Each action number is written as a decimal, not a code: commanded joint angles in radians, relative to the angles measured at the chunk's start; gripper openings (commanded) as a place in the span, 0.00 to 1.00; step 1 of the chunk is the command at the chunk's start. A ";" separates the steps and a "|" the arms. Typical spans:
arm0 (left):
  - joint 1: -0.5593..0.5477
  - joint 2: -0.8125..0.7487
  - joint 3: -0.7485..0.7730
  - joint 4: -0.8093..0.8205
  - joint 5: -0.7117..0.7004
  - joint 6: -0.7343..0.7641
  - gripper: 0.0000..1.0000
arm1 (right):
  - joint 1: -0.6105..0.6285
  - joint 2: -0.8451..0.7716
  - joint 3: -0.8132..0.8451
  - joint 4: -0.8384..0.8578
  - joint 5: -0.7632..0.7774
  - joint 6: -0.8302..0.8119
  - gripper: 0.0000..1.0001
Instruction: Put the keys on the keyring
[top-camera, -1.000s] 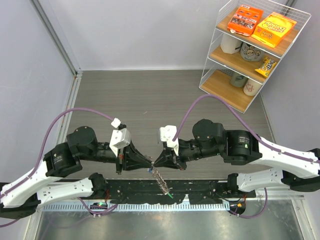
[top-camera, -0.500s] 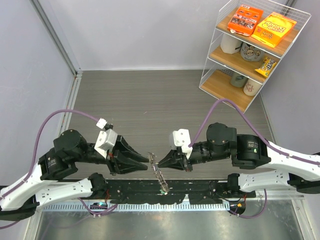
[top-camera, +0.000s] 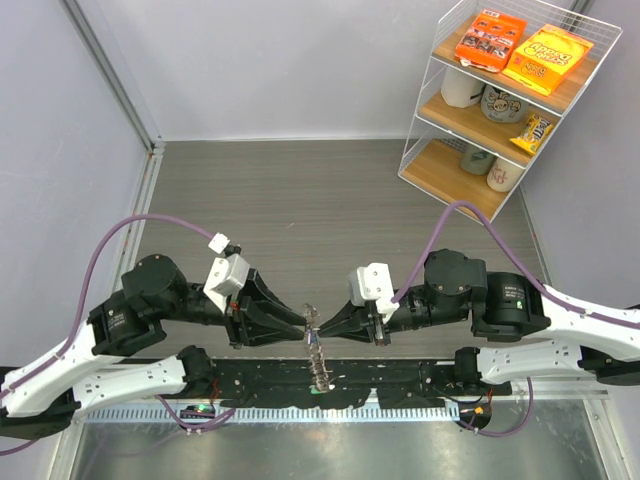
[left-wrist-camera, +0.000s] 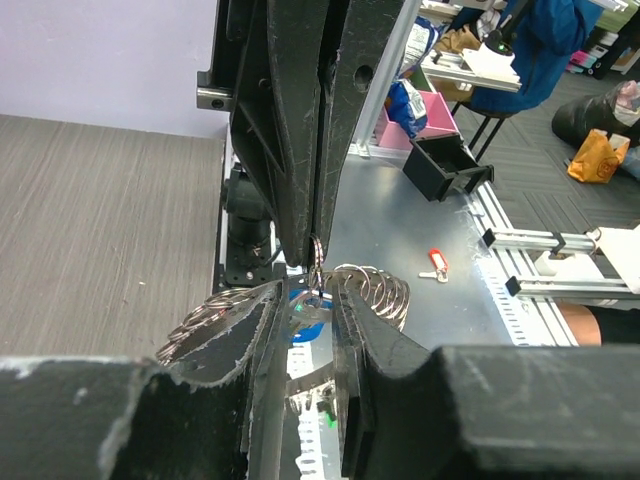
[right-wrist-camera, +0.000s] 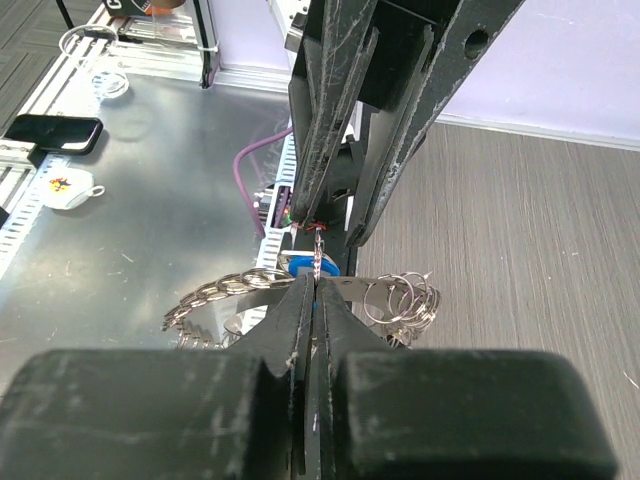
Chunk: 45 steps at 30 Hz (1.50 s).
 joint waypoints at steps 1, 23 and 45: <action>0.000 0.005 0.002 0.062 0.020 -0.011 0.27 | 0.012 -0.027 0.016 0.100 0.019 -0.019 0.06; 0.000 0.017 -0.006 0.066 0.031 -0.017 0.00 | 0.041 -0.041 0.016 0.143 0.042 -0.045 0.05; -0.002 0.020 -0.006 0.064 0.037 -0.011 0.00 | 0.061 -0.068 -0.093 0.354 0.001 -0.198 0.06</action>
